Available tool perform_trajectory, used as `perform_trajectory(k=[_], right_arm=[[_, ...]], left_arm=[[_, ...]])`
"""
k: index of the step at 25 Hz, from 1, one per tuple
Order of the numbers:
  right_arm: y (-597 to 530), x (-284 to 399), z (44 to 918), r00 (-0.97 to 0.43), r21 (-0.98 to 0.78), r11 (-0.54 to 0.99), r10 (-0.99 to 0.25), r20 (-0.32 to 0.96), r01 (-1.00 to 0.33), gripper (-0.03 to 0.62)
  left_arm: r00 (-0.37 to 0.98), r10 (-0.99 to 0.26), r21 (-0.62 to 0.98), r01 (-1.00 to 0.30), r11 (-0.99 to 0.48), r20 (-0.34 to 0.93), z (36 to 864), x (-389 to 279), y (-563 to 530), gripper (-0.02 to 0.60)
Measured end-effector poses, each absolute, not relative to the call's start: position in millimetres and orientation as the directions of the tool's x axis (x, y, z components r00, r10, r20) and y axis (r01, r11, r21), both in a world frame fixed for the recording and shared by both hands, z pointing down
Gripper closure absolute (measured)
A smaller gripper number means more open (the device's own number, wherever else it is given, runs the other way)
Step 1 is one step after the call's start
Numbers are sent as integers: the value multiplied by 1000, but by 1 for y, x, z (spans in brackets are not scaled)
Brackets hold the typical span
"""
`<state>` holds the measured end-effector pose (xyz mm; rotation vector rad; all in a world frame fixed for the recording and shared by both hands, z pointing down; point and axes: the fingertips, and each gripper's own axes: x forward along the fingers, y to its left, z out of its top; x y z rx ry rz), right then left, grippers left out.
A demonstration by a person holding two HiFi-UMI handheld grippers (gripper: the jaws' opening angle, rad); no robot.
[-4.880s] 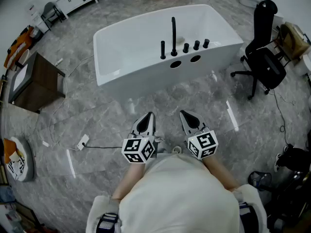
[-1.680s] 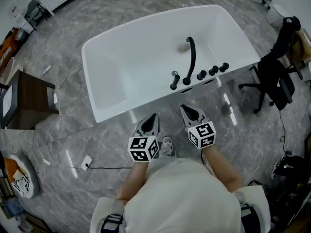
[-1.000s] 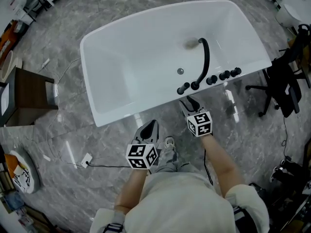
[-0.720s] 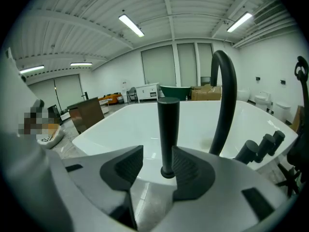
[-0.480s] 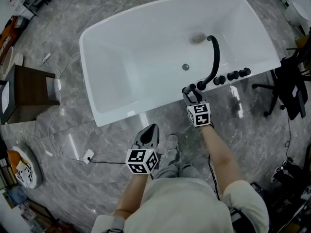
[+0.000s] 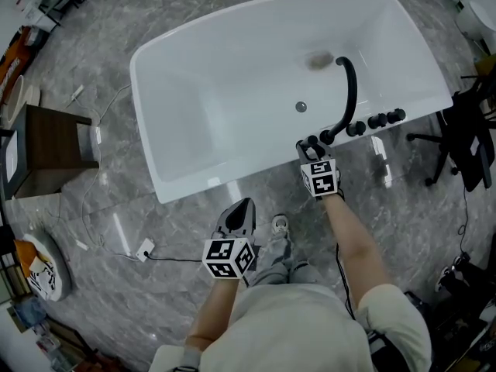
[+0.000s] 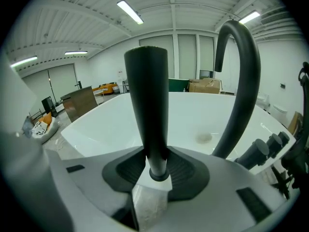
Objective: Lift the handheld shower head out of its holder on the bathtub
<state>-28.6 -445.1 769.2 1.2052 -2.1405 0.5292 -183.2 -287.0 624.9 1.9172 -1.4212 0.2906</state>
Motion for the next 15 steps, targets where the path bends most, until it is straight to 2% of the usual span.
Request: perform_trajectory(k=[15], right_arm=[[-429, -29, 740, -384, 8, 524, -635, 671, -852, 453]], left_arm=[[374, -766, 406, -900, -162, 523, 608, -178, -276, 560]])
